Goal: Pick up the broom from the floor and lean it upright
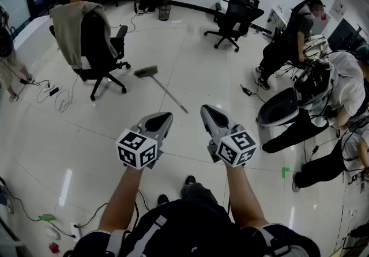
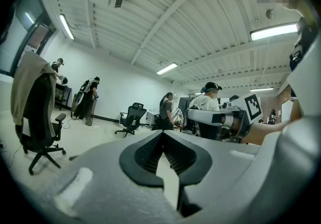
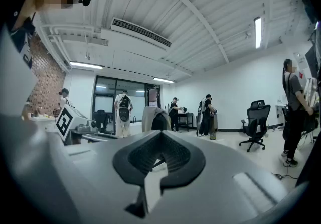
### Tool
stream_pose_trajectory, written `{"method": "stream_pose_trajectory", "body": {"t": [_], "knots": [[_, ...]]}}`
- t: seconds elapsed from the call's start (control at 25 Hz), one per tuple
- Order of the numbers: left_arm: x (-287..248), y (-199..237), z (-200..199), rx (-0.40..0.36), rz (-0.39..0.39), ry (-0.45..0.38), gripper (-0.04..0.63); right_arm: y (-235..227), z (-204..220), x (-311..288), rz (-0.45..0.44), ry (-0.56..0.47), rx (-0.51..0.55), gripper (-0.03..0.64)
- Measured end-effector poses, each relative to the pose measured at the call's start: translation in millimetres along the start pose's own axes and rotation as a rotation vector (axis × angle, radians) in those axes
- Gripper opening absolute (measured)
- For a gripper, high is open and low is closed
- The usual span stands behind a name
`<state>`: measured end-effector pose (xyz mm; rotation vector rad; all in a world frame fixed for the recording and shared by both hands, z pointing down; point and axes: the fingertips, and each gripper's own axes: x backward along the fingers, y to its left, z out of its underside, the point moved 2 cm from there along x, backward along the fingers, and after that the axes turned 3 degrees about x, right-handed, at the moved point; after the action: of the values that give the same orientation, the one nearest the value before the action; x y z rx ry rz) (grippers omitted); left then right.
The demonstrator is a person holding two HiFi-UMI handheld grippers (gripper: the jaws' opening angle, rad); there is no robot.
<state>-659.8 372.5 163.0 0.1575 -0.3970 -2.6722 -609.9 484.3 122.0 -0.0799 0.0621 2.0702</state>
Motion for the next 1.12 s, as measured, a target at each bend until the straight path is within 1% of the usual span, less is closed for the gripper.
{"method": "stream_pose_trajectory", "body": {"t": [0.24, 0.68, 0.92, 1.12], "knots": [[-29.8, 27.1, 4.5, -0.004, -0.022, 0.025, -0.002, -31.5, 14.9, -21.8, -0.002, 0.004, -0.027, 0.005], [-145.3, 73.3, 2.9, -0.036, -0.033, 0.101, -0.002, -145.0, 37.3, -86.3, -0.035, -0.006, -0.105, 0.005], [-188.9, 99.8, -7.5, -0.061, -0.052, 0.138, -0.002, -193.2, 47.7, -121.4, -0.054, -0.003, -0.150, 0.005], [-219.4, 131.7, -11.0, -0.062, -0.058, 0.162, -0.002, -224.2, 58.2, -154.1, -0.058, 0.010, -0.180, 0.005]]}}
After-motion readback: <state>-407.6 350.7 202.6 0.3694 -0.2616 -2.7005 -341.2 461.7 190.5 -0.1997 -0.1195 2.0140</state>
